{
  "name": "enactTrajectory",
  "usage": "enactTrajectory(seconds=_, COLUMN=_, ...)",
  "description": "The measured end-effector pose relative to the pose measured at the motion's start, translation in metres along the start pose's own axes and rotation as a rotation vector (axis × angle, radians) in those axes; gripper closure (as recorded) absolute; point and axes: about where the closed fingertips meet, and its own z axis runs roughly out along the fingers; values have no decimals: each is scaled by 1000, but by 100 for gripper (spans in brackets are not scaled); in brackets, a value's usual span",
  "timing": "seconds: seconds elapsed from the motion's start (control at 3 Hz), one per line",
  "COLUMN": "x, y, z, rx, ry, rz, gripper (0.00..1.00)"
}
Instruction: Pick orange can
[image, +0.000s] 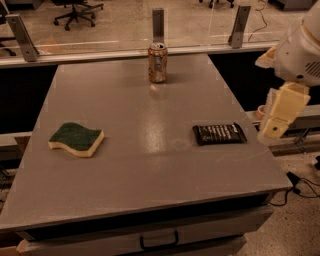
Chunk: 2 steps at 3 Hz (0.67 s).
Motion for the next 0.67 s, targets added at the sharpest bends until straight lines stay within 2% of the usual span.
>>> enactTrajectory(seconds=0.33, x=-31, y=-56, z=36, rx=13, ry=-88, rz=-39, gripper=0)
enactTrajectory(seconds=0.67, x=-87, y=-132, z=71, rx=39, ry=-214, rz=-56, gripper=0)
